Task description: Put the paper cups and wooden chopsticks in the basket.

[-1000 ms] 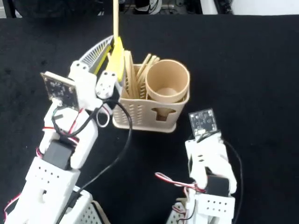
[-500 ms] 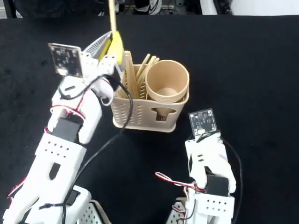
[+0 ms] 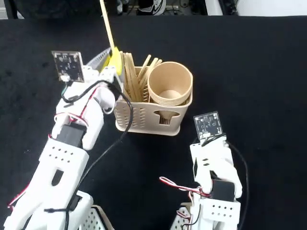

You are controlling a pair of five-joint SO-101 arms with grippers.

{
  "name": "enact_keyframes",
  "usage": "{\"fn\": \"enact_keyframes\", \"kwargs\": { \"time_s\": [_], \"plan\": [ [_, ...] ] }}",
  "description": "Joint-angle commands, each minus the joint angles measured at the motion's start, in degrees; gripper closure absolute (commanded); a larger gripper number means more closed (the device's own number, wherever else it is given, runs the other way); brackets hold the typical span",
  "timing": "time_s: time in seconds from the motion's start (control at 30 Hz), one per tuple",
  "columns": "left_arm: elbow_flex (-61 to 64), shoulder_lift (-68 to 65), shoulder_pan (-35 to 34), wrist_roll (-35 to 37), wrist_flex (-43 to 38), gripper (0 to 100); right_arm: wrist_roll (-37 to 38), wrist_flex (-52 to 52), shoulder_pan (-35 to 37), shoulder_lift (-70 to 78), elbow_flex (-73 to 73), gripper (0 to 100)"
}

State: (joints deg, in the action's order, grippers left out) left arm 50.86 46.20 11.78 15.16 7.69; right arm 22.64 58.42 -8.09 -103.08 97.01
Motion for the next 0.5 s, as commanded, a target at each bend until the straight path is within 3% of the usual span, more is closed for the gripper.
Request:
{"fn": "enact_keyframes", "kwargs": {
  "time_s": [0.0, 0.2, 0.47],
  "plan": [
    [1.0, 6.8, 2.9, 0.2, 5.4, 89, 0.4, 0.2, 0.5, -3.7, -0.5, 96.7],
    [-2.9, 14.7, 4.4, 0.2, 20.8, 83, 0.4, 0.2, 0.5, -3.7, -0.5, 96.7],
    [-4.4, 23.5, 3.9, -0.6, 31.6, 83, 0.4, 0.2, 0.4, -3.7, -0.5, 96.7]
  ]
}}
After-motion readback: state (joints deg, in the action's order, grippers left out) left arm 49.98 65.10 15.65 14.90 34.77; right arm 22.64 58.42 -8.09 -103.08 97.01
